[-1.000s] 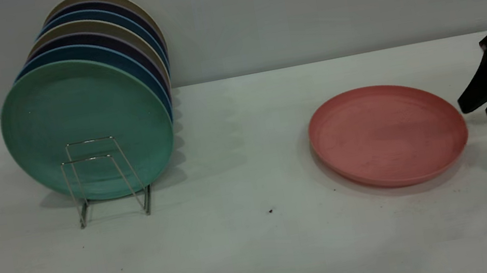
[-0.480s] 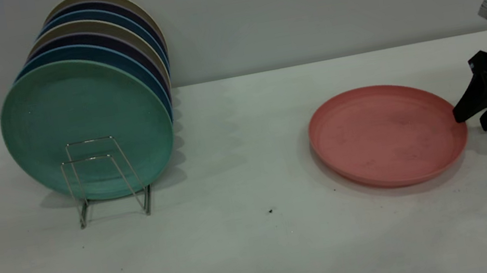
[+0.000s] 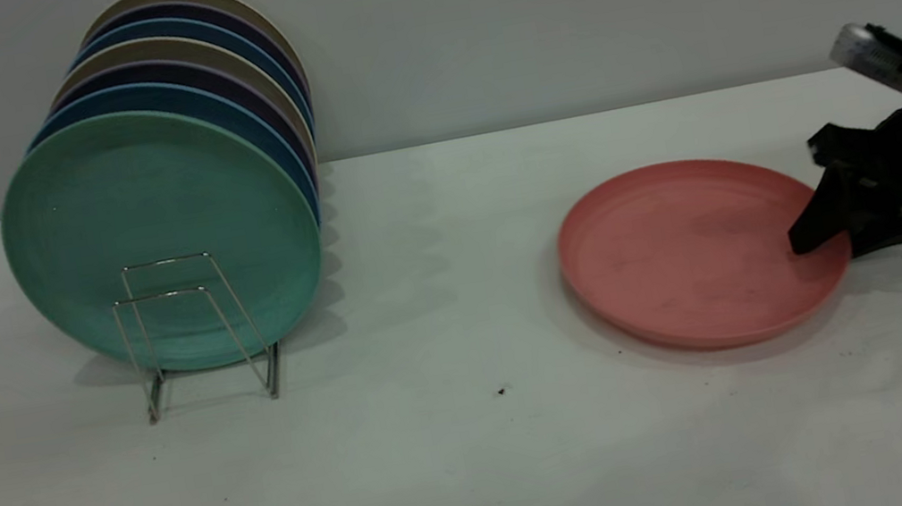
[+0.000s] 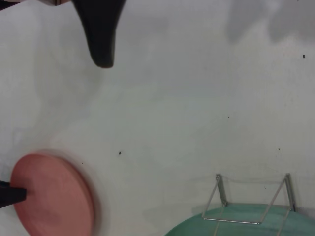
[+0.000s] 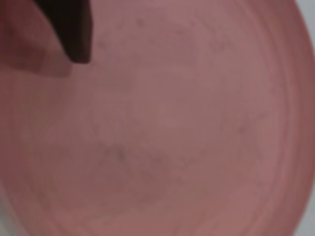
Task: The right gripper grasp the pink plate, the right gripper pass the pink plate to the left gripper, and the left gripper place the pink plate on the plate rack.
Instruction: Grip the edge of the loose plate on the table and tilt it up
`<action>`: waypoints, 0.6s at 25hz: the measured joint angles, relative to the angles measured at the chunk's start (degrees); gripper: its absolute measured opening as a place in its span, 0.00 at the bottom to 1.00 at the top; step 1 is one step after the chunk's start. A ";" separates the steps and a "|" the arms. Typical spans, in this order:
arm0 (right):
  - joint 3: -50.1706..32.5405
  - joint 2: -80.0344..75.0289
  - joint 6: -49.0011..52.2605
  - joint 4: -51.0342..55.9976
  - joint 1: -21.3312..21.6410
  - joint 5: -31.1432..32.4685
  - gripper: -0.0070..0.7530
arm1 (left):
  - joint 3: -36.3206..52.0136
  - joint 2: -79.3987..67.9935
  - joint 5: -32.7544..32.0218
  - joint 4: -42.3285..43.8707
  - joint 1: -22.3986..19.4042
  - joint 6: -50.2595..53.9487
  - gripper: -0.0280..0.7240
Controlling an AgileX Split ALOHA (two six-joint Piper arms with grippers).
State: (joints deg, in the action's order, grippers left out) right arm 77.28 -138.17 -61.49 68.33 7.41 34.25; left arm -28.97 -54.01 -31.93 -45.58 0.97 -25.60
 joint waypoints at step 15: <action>0.00 7.65 5.77 -15.32 2.70 4.50 0.03 | 0.00 -8.73 0.04 -9.09 0.00 -9.88 0.75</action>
State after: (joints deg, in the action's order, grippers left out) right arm 77.28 -130.52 -55.72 53.01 10.11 38.75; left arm -28.97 -62.74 -31.89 -54.68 0.97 -35.48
